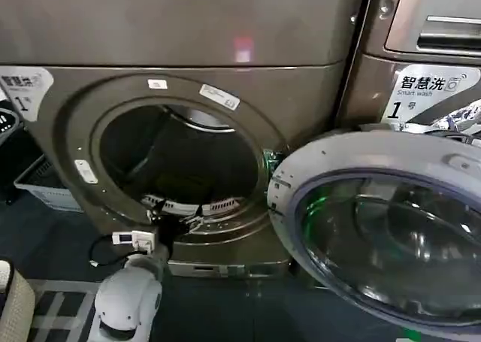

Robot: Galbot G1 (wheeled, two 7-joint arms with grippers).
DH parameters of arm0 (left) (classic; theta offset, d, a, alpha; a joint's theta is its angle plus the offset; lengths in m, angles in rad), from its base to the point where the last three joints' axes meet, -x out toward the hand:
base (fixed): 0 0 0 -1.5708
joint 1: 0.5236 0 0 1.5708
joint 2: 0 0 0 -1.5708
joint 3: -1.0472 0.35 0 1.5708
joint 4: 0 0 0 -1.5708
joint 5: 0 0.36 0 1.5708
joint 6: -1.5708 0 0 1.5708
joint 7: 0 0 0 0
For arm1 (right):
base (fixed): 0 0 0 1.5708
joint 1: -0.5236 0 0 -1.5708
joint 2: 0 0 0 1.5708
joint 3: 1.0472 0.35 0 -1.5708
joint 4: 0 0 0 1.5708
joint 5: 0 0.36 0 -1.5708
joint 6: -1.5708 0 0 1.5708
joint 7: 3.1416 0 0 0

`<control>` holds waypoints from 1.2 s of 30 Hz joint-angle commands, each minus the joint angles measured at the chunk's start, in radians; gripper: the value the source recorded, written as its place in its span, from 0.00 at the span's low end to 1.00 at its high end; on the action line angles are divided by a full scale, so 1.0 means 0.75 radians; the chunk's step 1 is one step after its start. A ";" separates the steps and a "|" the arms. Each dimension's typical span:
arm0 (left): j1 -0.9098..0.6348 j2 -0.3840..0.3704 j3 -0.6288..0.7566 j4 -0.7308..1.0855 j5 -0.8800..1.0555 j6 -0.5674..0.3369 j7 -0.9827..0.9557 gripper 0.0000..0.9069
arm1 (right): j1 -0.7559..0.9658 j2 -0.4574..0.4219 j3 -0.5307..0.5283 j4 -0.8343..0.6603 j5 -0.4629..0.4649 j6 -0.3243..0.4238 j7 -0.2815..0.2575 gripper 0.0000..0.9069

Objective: Grasp the clothes from the dryer.

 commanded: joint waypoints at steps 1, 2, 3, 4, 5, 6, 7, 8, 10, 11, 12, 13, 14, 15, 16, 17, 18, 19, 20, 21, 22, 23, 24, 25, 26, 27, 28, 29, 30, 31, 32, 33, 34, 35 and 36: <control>-0.005 0.000 0.003 0.006 0.023 0.065 -0.002 1.00 | 0.005 0.003 -0.003 0.006 -0.001 -0.003 0.002 1.00; -0.005 0.000 0.006 0.006 0.022 0.065 -0.003 1.00 | 0.007 0.003 -0.005 0.008 -0.001 -0.004 0.002 1.00; -0.005 0.000 0.008 0.007 0.022 0.065 -0.002 1.00 | 0.008 0.003 -0.006 0.009 -0.001 -0.004 0.002 1.00; -0.006 -0.001 0.011 0.006 0.021 0.065 -0.002 1.00 | 0.008 0.003 -0.007 0.009 -0.001 -0.004 0.003 1.00; -0.007 -0.002 0.013 0.006 0.021 0.065 -0.002 1.00 | 0.008 0.003 -0.007 0.008 -0.001 -0.004 0.002 1.00; -0.008 -0.002 0.013 0.006 0.020 0.065 -0.002 1.00 | 0.008 0.003 -0.007 0.007 -0.002 -0.004 0.003 1.00; -0.009 -0.004 0.014 0.005 0.020 0.065 -0.002 1.00 | 0.008 0.002 -0.008 0.005 -0.002 -0.003 0.004 1.00; -0.010 -0.005 0.014 0.006 0.020 0.065 -0.002 1.00 | 0.007 0.002 -0.009 0.004 -0.003 0.002 0.004 1.00; -0.011 -0.005 0.013 0.007 0.018 0.065 -0.001 1.00 | 0.007 0.005 -0.012 0.006 -0.007 0.008 0.005 1.00; -0.015 -0.005 0.012 0.011 0.022 0.065 0.000 1.00 | 0.008 0.008 -0.013 0.007 -0.009 0.014 0.002 1.00; -0.022 -0.005 0.013 0.017 0.031 0.065 -0.001 1.00 | 0.009 0.009 -0.016 0.009 -0.021 0.015 0.003 1.00; -0.032 -0.006 0.014 0.024 0.038 0.065 -0.001 1.00 | 0.014 0.009 -0.019 0.005 -0.034 0.020 0.003 1.00; -0.046 -0.008 0.013 0.033 0.044 0.065 0.000 1.00 | 0.015 0.008 -0.021 0.004 -0.033 0.021 0.004 1.00; -0.061 -0.008 0.012 0.045 0.052 0.065 0.000 1.00 | 0.017 0.008 -0.022 0.004 -0.033 0.021 0.005 1.00; -0.088 -0.008 0.011 0.067 0.062 0.065 -0.001 1.00 | 0.018 0.009 -0.022 0.005 -0.033 0.023 0.004 1.00; -0.107 -0.008 0.009 0.080 0.065 0.065 -0.001 1.00 | 0.018 0.009 -0.022 0.006 -0.032 0.023 0.005 1.00; -0.134 -0.007 0.005 0.107 0.070 0.065 -0.001 1.00 | 0.019 0.008 -0.022 0.007 -0.032 0.023 0.005 1.00; -0.158 -0.006 0.002 0.142 0.078 0.065 0.000 1.00 | 0.019 0.008 -0.022 0.007 -0.032 0.023 0.005 1.00; -0.181 -0.005 -0.002 0.174 0.087 0.062 0.000 1.00 | 0.019 0.007 -0.023 0.006 -0.031 0.022 0.005 1.00; -0.217 -0.004 -0.006 0.214 0.101 0.055 0.001 1.00 | 0.021 0.005 -0.024 0.004 -0.032 0.023 0.005 1.00; -0.253 -0.002 -0.010 0.260 0.113 0.048 0.005 1.00 | 0.023 0.005 -0.024 0.003 -0.031 0.022 0.005 1.00; -0.282 0.002 -0.013 0.302 0.129 0.043 0.009 1.00 | 0.024 0.006 -0.025 0.003 -0.031 0.022 0.005 1.00; -0.309 0.004 -0.015 0.330 0.152 0.034 0.016 1.00 | 0.024 0.007 -0.025 0.004 -0.031 0.022 0.005 1.00; -0.344 0.003 -0.023 0.386 0.195 0.020 0.039 1.00 | 0.023 0.009 -0.027 0.006 -0.031 0.022 0.005 1.00; -0.381 0.004 -0.029 0.412 0.226 0.021 0.065 1.00 | 0.023 0.009 -0.027 0.005 -0.031 0.024 0.005 1.00; -0.418 0.012 -0.033 0.456 0.270 0.018 0.089 1.00 | 0.024 0.009 -0.029 0.000 -0.031 0.026 0.004 1.00; -0.447 0.016 -0.034 0.483 0.309 0.014 0.130 1.00 | 0.026 0.007 -0.031 -0.003 -0.032 0.027 0.005 1.00; -0.474 0.021 -0.037 0.507 0.350 0.011 0.180 1.00 | 0.028 0.005 -0.034 -0.006 -0.032 0.029 0.006 1.00; -0.512 0.023 -0.039 0.543 0.405 -0.002 0.214 1.00 | 0.031 0.006 -0.038 -0.006 -0.032 0.031 0.004 1.00; -0.550 0.023 -0.036 0.585 0.443 -0.029 0.220 1.00 | 0.035 0.005 -0.042 -0.006 -0.032 0.032 0.004 1.00; -0.580 0.022 -0.034 0.608 0.464 -0.042 0.220 1.00 | 0.037 0.003 -0.044 -0.006 -0.032 0.032 0.005 1.00; -0.601 0.020 -0.033 0.636 0.467 -0.049 0.223 1.00 | 0.039 0.001 -0.046 -0.005 -0.032 0.031 0.004 1.00; -0.607 0.019 -0.033 0.643 0.462 -0.048 0.223 1.00 | 0.039 0.001 -0.046 -0.004 -0.032 0.031 0.004 1.00; -0.623 0.019 -0.028 0.655 0.460 -0.047 0.237 1.00 | 0.040 -0.001 -0.045 -0.004 -0.032 0.031 0.004 1.00; -0.627 0.017 -0.026 0.658 0.467 -0.050 0.244 1.00 | 0.039 -0.002 -0.044 -0.006 -0.032 0.031 0.004 1.00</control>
